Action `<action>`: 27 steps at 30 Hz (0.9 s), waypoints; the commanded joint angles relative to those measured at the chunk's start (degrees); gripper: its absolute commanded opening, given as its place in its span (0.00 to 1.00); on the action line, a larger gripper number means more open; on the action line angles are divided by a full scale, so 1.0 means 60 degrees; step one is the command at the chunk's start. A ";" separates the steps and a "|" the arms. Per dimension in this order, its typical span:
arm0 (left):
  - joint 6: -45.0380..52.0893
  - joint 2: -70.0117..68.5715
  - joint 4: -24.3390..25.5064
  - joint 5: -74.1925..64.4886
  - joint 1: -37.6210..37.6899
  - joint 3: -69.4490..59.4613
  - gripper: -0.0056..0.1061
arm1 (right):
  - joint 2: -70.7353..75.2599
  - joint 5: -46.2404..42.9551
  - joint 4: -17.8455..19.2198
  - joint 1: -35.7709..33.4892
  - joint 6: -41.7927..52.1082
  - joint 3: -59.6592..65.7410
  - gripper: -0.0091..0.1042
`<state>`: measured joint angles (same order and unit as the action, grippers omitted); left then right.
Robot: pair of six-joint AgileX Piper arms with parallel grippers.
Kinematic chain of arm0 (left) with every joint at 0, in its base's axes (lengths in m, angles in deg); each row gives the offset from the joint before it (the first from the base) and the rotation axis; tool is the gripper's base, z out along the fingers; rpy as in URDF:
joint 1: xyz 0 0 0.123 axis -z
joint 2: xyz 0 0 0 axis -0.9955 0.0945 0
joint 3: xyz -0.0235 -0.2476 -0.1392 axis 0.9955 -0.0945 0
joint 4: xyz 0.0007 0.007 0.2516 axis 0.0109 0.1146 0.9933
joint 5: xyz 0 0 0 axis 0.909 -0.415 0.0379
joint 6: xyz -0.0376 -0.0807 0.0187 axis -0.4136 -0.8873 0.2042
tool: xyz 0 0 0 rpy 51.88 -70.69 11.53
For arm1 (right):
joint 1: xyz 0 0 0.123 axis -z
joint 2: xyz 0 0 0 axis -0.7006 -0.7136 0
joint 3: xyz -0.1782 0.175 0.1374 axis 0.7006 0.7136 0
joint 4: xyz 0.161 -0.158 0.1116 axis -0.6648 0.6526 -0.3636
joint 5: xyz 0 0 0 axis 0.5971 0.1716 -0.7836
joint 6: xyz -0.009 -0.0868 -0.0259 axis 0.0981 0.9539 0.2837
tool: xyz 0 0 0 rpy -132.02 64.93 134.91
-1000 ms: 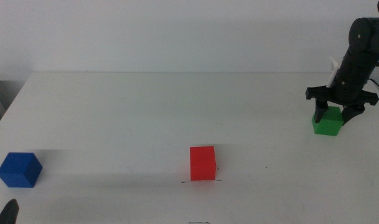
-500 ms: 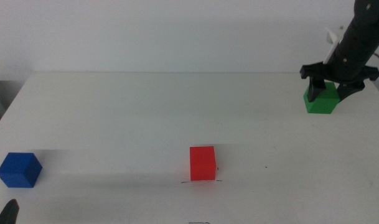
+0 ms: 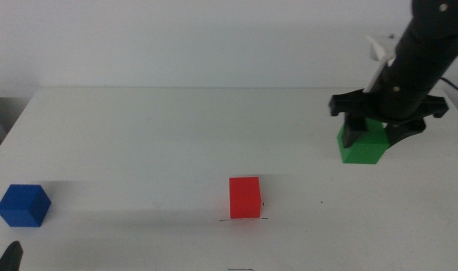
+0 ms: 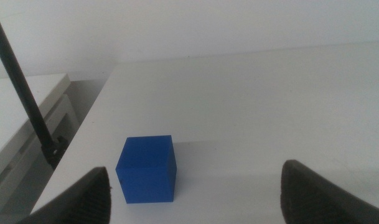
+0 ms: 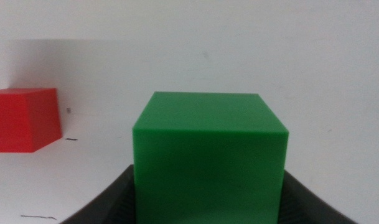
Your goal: Stack red cubes first, then green, then blue cubes in a specific spot.
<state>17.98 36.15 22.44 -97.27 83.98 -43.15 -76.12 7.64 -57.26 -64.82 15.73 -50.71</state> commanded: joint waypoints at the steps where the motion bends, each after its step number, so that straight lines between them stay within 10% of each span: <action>1: -0.0058 -0.0217 -0.0066 0.0756 -0.0006 0.0038 0.89 | 0.0417 0.0190 0.0449 -0.0531 -0.0688 -0.0263 0.07; 27: -0.0058 -0.0217 -0.0066 0.0756 -0.0006 0.0038 0.89 | -0.2966 0.0590 0.0125 -0.3255 -0.1780 -0.3403 0.07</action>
<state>17.98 36.15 22.44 -97.27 83.98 -43.15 -97.54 7.61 -57.26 -84.34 5.04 -69.24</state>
